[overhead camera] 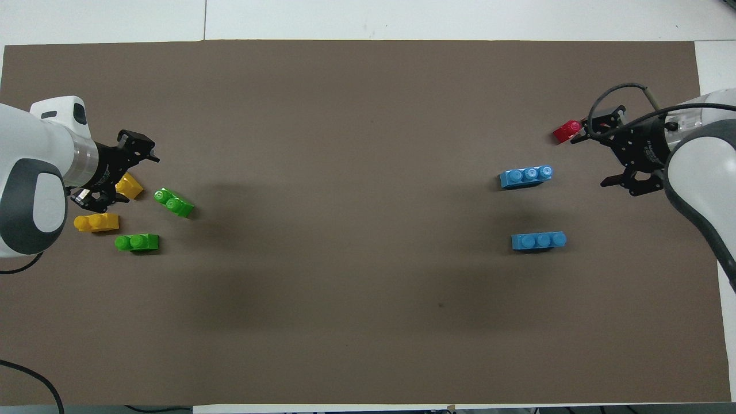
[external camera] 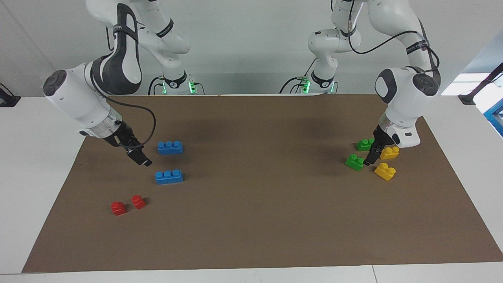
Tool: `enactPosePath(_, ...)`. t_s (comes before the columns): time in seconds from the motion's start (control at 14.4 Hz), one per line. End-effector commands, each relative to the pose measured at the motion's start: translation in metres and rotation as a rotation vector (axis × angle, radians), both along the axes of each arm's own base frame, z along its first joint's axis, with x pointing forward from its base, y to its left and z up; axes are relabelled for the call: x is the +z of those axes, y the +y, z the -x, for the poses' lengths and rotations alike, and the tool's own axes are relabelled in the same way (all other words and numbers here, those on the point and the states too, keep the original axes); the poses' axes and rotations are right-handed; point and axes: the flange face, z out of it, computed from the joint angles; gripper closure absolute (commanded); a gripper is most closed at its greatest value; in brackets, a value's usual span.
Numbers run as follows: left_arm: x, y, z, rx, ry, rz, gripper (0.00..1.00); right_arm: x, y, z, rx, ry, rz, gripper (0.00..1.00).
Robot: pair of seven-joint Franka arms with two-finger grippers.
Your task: Remove green block with left arm and hold with right
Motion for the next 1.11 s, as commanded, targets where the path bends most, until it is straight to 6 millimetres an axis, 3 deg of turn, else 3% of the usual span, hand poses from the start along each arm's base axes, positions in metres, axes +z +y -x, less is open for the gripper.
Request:
enactPosePath(0.0,0.030,-0.001,0.004,-0.030,0.006,-0.004,0.00,0.044,-0.001,0.023,0.230,-0.064,0.110,0.00)
enactPosePath(0.28,0.088,0.012,0.015,-0.192,0.014,-0.013,0.00,0.101,0.002,0.049,0.584,-0.104,0.145,0.00)
enactPosePath(0.49,0.122,0.015,0.036,-0.295,0.018,-0.020,0.00,0.125,0.001,0.070,0.698,-0.084,0.170,0.00)
enactPosePath(0.62,0.140,0.014,0.048,-0.389,0.027,-0.022,0.00,0.139,0.000,0.067,0.726,-0.082,0.240,0.00)
enactPosePath(0.83,0.168,0.021,0.067,-0.533,0.069,-0.014,0.00,0.144,0.003,0.057,0.739,-0.056,0.220,0.00)
enactPosePath(1.04,0.211,0.021,0.070,-0.628,0.128,-0.050,0.00,0.144,0.008,0.051,0.751,-0.051,0.223,0.00)
